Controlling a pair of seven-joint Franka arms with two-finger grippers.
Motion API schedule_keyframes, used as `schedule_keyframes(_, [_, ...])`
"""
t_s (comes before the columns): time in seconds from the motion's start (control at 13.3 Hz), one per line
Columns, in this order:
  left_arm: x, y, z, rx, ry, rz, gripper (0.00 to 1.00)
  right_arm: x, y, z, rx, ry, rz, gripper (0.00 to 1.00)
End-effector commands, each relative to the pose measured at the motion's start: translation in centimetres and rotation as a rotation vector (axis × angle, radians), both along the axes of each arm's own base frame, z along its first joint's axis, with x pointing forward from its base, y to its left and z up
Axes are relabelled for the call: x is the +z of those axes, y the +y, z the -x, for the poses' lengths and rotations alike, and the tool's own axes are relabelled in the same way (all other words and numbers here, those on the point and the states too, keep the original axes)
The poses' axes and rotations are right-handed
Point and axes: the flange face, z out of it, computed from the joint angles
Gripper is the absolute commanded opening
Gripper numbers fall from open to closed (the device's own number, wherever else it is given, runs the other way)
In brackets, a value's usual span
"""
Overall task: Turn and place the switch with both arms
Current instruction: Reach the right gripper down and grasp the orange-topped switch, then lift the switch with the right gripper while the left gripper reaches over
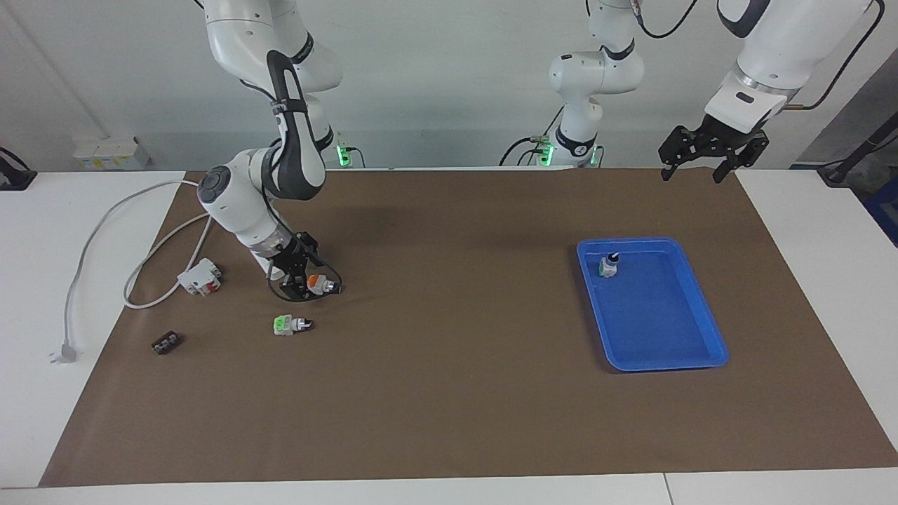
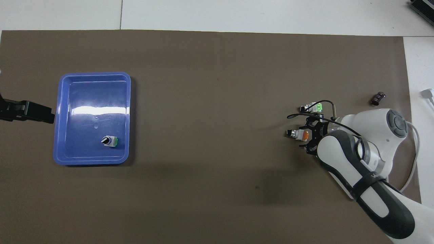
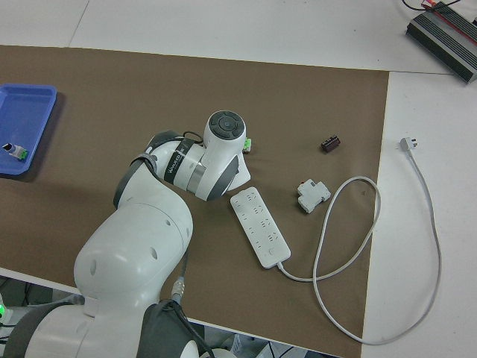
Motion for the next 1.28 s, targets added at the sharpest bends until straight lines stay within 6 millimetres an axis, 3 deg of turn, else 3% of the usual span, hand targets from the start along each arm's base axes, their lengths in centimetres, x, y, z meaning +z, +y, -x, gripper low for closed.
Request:
schedule_keyframes(0.0, [-0.1,0.2,0.5,0.010,-0.002,0.008,1.00,-0.5,-0.6,0.4,0.030,-0.031,-0.003,0.00])
schedule_keyframes(0.15, [-0.1,0.2,0.5,0.010,-0.002,0.008,1.00,-0.3,-0.7,0.0,0.066,-0.035,-0.007,0.00])
schedule_keyframes(0.38, [-0.1,0.2,0.5,0.010,-0.002,0.008,1.00,4.3,1.0,-3.0,0.130,-0.077,-0.041,0.00])
schedule_keyframes(0.6, [-0.1,0.1,0.5,0.009,-0.002,0.008,1.00,10.8,5.7,-6.0,0.129,-0.094,-0.110,0.00])
schedule_keyframes(0.83, [0.0,0.1,0.9,0.007,0.013,0.007,1.00,16.3,10.0,-7.2,0.116,-0.135,-0.276,0.00])
schedule_keyframes(1.21, [-1.0,-0.7,1.7,-0.003,0.022,0.005,1.00,20.7,17.1,-6.6,0.049,-0.132,-0.481,0.00])
